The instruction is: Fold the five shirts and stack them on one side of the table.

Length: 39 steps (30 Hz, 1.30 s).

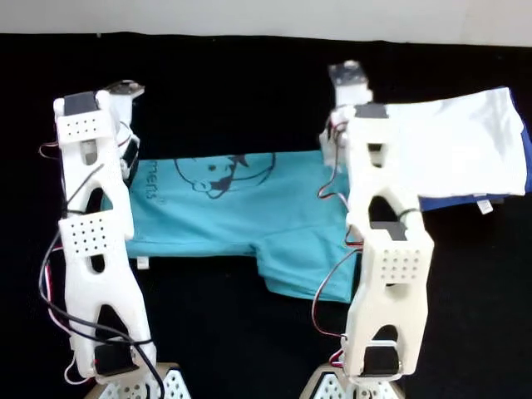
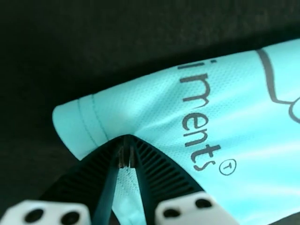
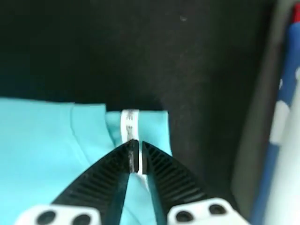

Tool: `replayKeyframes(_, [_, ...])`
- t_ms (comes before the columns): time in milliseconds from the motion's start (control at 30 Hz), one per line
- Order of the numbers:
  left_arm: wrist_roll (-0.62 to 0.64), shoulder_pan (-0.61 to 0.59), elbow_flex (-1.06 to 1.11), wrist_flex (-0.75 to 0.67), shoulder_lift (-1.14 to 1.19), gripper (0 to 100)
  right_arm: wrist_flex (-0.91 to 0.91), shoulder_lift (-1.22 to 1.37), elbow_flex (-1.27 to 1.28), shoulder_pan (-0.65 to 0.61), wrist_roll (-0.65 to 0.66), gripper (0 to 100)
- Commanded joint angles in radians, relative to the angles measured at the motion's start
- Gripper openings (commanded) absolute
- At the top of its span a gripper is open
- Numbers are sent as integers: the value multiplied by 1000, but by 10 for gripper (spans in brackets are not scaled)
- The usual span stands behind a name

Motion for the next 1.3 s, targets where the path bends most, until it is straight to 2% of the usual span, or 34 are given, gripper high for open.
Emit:
replayKeyframes(0, [-11,-47,-125,20,28,9,180,-10,-157,-41,-6,25])
replayKeyframes(133, [51,-73,-101,23,-54,9,328,-12,-326,-70,-6,14])
replayKeyframes(267, [52,-87,51,23,-208,9,446,-8,-493,-93,-6,7])
replayKeyframes(433, [46,-79,380,23,-481,9,509,-12,-611,-107,-9,7])
replayKeyframes(633, [44,-44,845,-3,-779,9,510,-64,-590,-108,-11,7])
replayKeyframes(733, [48,-47,1109,-153,-886,9,510,-209,-456,-108,-9,7])
replayKeyframes(1000, [81,-50,1667,-655,-1052,9,469,-670,180,-108,-3,7])
replayKeyframes(1067, [91,-53,1753,-712,-1063,9,424,-759,323,-108,-3,7])
replayKeyframes(1267, [89,-99,1863,-717,-1152,9,232,-963,737,-108,-3,7])
